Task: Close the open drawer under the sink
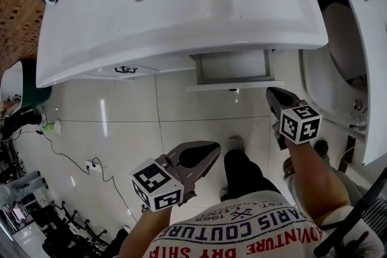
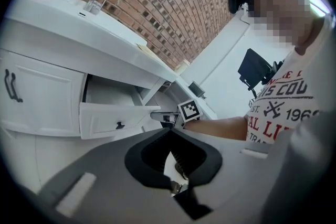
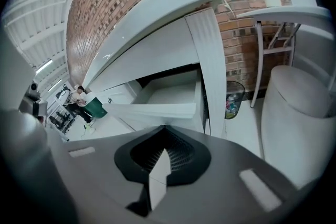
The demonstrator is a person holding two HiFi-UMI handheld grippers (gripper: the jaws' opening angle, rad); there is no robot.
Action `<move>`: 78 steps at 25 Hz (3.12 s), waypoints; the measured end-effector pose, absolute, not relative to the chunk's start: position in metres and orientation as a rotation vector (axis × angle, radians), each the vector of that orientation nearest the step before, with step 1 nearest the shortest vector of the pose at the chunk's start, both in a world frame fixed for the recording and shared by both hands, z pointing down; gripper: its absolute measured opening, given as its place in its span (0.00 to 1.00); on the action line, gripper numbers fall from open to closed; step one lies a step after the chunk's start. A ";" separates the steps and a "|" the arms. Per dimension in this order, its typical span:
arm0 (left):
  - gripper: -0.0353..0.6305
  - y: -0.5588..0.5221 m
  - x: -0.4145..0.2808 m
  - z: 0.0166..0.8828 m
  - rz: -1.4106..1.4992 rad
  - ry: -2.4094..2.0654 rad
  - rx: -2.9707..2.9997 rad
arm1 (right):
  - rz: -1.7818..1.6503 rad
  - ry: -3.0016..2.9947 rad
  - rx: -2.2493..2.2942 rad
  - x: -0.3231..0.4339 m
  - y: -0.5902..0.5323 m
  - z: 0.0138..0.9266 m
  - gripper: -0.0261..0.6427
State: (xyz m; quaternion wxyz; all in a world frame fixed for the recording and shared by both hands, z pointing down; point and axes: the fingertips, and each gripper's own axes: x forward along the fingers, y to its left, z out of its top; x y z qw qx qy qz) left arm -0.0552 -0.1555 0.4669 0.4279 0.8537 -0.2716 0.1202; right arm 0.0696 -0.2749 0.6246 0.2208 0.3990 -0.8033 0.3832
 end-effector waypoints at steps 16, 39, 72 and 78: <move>0.03 -0.176 -0.076 0.479 0.288 -0.729 2.105 | 1.102 -2.237 1.228 0.058 -0.382 0.626 0.05; 0.03 -0.143 -0.057 0.443 0.260 -0.698 2.216 | 1.000 -2.372 0.818 0.048 -0.239 0.542 0.05; 0.03 0.352 -0.033 0.216 0.139 -0.568 2.808 | 0.593 -2.831 0.751 0.017 0.354 0.238 0.05; 0.03 0.360 -0.023 0.210 0.147 -0.571 2.815 | 0.580 -2.837 0.742 0.025 0.357 0.230 0.05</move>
